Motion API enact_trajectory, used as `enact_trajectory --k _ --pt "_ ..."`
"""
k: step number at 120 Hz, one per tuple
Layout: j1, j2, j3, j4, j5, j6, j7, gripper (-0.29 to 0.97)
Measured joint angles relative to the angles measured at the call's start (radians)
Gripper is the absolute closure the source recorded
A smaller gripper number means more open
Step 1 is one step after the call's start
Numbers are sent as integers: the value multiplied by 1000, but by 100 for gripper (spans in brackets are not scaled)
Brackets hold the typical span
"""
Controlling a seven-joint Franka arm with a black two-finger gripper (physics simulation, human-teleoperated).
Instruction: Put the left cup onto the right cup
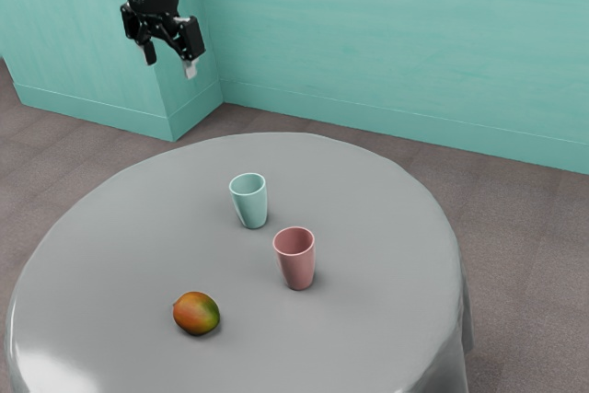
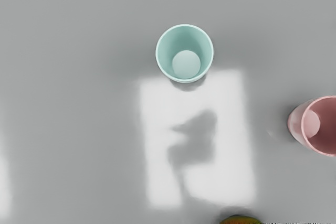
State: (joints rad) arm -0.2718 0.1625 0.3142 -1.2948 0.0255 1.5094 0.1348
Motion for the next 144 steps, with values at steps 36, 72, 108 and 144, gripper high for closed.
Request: enact_trajectory --k 36,72,108,144 --pt "6 -9 -32 -26 2 33 26 0" --pt "214 200 -148 19 -11 153 2 0" --pt "230 361 -160 31 -72 269 -34 0" --pt "228 376 -180 -4 -113 328 -54 0"
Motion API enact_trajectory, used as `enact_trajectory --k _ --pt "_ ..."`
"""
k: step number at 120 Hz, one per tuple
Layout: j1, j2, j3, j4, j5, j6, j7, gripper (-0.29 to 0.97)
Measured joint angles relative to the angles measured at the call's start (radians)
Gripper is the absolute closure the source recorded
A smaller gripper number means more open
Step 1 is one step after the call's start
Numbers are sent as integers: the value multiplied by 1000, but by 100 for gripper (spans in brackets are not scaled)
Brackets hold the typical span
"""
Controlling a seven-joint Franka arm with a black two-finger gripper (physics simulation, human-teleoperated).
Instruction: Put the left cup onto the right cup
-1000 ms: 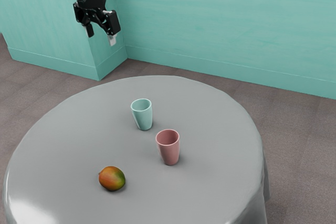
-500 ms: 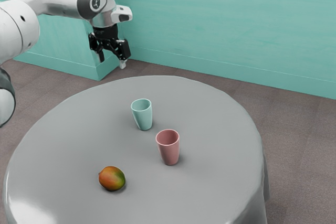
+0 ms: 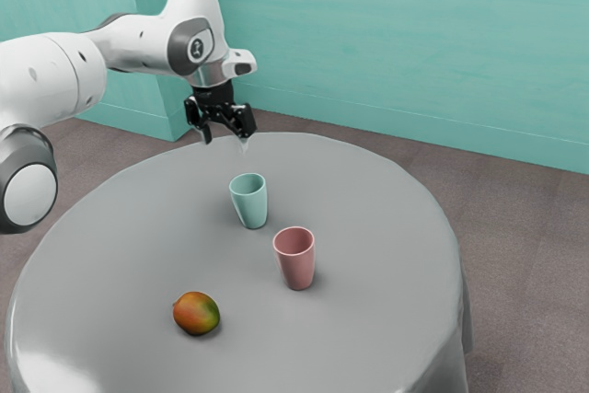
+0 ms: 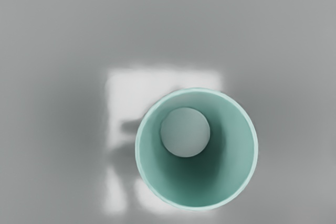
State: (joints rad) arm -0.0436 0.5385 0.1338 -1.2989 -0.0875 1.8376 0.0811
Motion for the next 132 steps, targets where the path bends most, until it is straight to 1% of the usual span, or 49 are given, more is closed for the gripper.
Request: enact_trajectory --k 8,26,45,56,76,100,132 --pt "-5 -28 -21 -51 -2 10 -6 0" --pt "-18 -104 -63 -217 1 72 -16 0" --pt "-26 -111 -75 -286 0 128 -23 0" --pt "-28 -107 -87 -300 -1 157 -28 0" --pt "-27 -85 -97 -275 2 188 -35 0" --pt "-25 10 -96 -137 18 194 -38 0" --pt "-13 114 -94 -40 19 185 -40 0"
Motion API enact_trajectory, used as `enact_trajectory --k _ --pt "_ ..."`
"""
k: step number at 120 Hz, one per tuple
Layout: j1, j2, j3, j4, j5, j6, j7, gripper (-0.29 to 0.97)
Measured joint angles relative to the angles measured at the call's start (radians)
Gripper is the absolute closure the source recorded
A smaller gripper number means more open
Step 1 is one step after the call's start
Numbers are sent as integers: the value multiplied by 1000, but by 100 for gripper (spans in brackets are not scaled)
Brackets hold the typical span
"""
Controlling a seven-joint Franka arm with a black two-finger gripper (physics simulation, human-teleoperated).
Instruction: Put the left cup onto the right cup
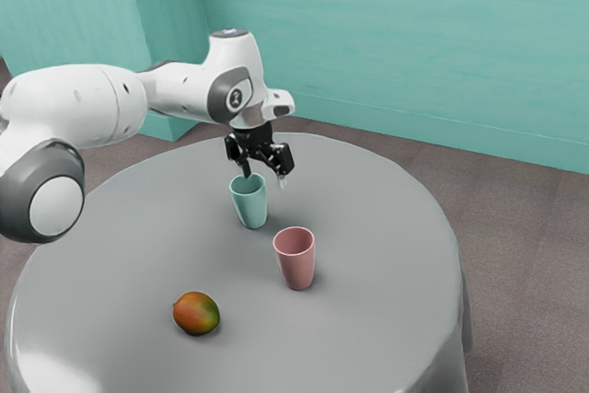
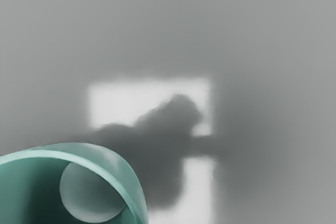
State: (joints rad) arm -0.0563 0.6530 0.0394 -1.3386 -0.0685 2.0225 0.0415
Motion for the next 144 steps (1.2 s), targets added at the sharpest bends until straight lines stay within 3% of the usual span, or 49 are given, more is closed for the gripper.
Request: enact_trajectory --k 60,73,90,102,144 --pt "6 58 7 20 -27 -18 -2 4" --pt "6 57 9 19 -34 -21 -2 16" --pt "6 55 27 19 -54 -35 -5 46" --pt "6 54 33 18 -67 -45 -8 60" --pt "5 51 36 11 -72 -59 -23 79"
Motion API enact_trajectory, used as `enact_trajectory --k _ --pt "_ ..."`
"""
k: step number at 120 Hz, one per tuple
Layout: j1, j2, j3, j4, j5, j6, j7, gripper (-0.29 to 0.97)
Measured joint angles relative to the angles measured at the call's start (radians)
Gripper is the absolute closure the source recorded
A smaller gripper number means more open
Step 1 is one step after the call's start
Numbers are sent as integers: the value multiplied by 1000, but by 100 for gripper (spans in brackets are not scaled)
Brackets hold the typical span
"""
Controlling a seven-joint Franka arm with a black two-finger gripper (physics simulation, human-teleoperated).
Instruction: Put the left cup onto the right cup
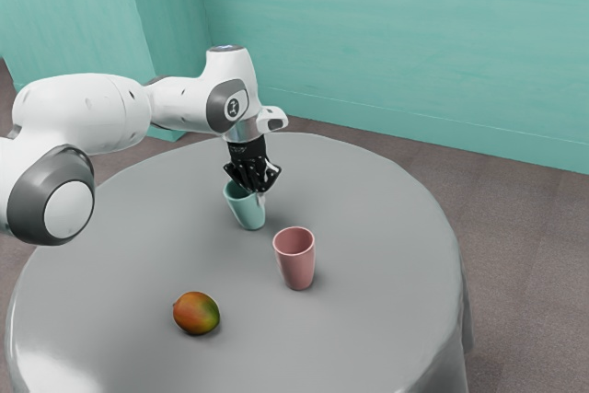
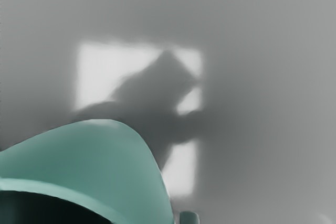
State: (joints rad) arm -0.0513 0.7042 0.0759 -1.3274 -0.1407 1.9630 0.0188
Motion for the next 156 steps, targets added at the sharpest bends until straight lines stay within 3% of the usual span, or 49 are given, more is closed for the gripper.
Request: enact_trajectory --k 55,98,156 --pt "-4 -38 2 7 38 -50 -20 79" --pt "-105 -255 -121 -79 161 -105 -95 79" --pt "-172 -302 -133 -176 166 -79 -203 79"
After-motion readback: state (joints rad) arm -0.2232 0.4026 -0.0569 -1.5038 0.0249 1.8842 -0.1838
